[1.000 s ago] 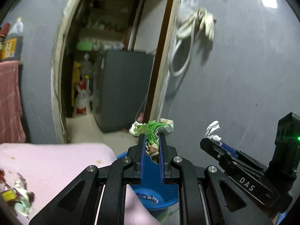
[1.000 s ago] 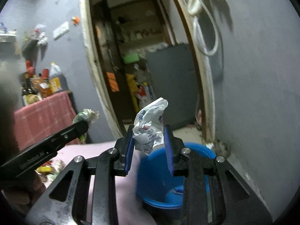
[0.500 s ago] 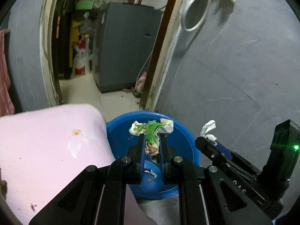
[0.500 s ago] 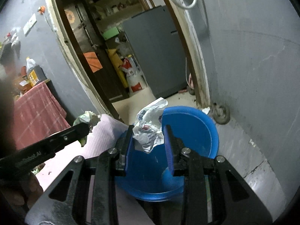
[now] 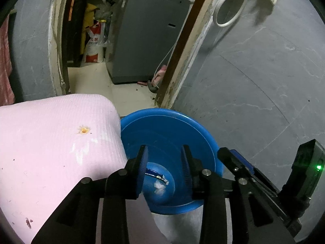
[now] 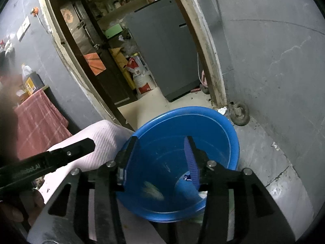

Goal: Collect trash
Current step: 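Open both grippers to drop the scraps and foil into the bucket, then move both grippers back over the remaining trash on the table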

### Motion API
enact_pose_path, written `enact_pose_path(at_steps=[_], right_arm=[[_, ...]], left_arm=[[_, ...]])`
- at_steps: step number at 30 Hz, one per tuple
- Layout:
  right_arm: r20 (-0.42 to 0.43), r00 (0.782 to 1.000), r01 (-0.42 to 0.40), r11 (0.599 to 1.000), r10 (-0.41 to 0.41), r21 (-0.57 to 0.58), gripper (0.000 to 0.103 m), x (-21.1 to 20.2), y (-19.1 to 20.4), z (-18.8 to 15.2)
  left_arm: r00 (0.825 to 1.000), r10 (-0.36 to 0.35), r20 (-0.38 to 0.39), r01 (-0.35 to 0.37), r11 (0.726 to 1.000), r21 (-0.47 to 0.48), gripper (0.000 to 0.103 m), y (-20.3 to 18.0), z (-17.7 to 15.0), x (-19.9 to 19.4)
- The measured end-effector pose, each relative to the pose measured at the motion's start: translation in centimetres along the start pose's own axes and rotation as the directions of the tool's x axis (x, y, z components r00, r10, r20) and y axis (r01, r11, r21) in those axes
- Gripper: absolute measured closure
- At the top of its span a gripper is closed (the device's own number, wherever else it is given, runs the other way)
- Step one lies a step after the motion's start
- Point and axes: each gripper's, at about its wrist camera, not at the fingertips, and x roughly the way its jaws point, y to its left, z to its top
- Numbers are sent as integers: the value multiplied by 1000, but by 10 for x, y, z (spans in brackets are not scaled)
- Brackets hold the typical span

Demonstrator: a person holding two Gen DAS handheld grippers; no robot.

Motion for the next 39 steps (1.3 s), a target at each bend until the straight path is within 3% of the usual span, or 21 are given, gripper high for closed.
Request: enact_pose_path(at_steps=[7,9,14,17,19,25,39], right_arm=[[76,997,9,999,-7,-31,44,-30,14,10],[106,994,12,999,-7,-46,34,-41,22,14],[164,986,2,996,13,-91,15,-67,47,24],[206,978,-4,992,30,-127,3,-84,69,27],[231,972,-19,990,52,-143,0,-94,82,26],[270,957,-45,976,103,-213,0,-112,132,15],[329,908,-145,930,261,-337,0,-135,232,-32]], left_arm=[[997,-2,76,3,1000,-17,57,6,2,-33],[993,17,118,-15,1000,-19,48,8,4,-49],[971,72,228,-70,997,-16,24,13,4,-91],[952,91,293,-86,996,-32,22,20,1,-118],[942,111,317,-102,994,-46,12,27,0,-136],[900,169,401,-150,986,-79,10,50,-11,-188],[764,355,539,-335,932,-139,6,96,-64,-286]])
